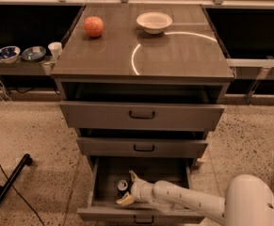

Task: Pick pepsi can from bottom drawer and place on counter

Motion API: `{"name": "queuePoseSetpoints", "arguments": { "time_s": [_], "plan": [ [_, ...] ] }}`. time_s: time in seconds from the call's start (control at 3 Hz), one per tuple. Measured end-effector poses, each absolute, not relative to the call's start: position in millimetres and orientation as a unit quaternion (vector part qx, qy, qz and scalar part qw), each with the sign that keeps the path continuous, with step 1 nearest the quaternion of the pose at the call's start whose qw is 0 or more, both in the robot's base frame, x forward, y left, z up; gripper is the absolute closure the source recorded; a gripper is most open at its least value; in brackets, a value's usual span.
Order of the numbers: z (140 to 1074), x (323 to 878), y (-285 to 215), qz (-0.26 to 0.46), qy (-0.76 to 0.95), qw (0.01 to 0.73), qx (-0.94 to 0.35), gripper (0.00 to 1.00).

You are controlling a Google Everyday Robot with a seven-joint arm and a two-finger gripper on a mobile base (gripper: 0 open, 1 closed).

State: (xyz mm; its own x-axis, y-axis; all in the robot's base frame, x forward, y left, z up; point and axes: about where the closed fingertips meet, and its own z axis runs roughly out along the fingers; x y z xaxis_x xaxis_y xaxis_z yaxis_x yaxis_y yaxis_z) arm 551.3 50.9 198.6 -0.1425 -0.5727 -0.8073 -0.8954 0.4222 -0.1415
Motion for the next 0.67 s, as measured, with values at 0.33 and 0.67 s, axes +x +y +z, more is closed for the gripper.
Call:
{"name": "queuePoseSetpoints", "arguments": {
  "time_s": [0.33,0.67],
  "plan": [
    [192.1,552.8,60.8,0.206,0.728,0.416,-0.505,0.28],
    [184.8,553.8,63.1,0.227,0.727,0.416,-0.498,0.31]
  ]
}}
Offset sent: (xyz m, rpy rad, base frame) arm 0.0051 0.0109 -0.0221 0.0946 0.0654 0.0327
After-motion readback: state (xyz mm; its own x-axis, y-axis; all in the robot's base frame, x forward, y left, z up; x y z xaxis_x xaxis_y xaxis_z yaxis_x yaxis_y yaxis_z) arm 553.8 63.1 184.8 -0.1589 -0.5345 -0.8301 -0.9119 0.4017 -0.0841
